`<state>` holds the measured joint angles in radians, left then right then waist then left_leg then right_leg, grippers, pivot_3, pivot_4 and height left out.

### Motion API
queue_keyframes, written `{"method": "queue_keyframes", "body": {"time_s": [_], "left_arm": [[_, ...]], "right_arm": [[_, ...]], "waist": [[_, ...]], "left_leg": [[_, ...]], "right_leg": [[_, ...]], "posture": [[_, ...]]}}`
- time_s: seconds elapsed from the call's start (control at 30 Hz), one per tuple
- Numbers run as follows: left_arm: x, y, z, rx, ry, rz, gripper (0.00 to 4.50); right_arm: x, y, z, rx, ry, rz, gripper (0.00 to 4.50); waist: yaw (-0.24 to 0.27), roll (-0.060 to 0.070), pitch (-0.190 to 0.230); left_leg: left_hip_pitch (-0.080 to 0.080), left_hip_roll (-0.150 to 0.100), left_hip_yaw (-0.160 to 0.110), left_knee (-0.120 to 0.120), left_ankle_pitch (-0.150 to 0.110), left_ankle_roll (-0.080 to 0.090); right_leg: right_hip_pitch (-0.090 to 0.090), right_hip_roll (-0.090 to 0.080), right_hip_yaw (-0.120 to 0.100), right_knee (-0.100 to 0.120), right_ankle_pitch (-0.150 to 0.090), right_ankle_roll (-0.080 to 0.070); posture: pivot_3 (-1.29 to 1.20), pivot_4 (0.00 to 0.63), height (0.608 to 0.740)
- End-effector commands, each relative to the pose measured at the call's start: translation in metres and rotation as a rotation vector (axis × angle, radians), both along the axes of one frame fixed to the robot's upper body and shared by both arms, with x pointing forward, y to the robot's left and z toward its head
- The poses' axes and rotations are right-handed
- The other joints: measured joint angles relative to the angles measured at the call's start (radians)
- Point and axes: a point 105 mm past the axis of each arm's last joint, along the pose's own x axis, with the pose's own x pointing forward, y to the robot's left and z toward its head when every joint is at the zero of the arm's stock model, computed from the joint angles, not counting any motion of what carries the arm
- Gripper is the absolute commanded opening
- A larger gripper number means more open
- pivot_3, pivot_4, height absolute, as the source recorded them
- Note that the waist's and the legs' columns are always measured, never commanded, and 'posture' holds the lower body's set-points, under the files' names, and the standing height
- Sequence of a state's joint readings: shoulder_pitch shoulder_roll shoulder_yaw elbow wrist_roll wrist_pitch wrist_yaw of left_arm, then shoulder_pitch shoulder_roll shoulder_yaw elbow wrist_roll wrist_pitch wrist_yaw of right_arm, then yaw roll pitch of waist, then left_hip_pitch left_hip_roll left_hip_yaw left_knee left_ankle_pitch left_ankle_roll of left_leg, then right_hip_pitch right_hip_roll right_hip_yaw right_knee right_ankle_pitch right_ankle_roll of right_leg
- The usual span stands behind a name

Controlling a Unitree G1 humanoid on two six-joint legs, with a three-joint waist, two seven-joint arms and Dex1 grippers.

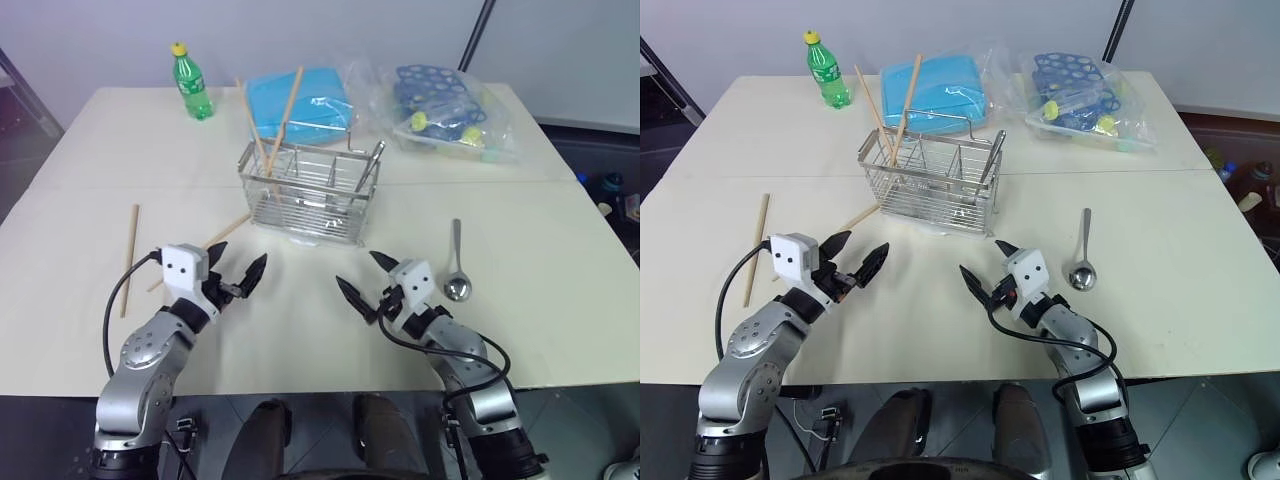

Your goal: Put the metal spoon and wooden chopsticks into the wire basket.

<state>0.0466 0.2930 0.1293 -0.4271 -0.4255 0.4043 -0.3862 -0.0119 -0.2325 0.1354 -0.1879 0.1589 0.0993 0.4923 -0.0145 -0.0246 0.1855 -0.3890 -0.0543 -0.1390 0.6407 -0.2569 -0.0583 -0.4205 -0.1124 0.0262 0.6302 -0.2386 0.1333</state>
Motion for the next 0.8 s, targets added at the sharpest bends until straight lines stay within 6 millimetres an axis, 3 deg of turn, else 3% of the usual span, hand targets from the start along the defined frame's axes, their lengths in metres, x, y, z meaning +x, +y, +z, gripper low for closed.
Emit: {"method": "queue_keyframes", "body": {"time_s": [0.03,0.8], "left_arm": [[-0.003,-0.006,0.015,0.004,-0.062,-0.025,4.49],[-0.007,0.005,0.005,0.002,-0.057,-0.042,4.49]], "right_arm": [[-0.001,0.002,0.006,0.012,-0.03,0.008,4.5],[0.002,0.0,0.007,0.001,-0.031,0.005,4.5]], "waist": [[0.0,0.0,0.0],[0.0,0.0,0.0]], "left_leg": [[0.0,0.0,0.0,0.0,0.0,0.0],[0.0,0.0,0.0,0.0,0.0,0.0]], "right_leg": [[0.0,0.0,0.0,0.0,0.0,0.0],[0.0,0.0,0.0,0.0,0.0,0.0]], "posture": [[0.0,0.15,0.74],[0.0,0.15,0.74]]}}
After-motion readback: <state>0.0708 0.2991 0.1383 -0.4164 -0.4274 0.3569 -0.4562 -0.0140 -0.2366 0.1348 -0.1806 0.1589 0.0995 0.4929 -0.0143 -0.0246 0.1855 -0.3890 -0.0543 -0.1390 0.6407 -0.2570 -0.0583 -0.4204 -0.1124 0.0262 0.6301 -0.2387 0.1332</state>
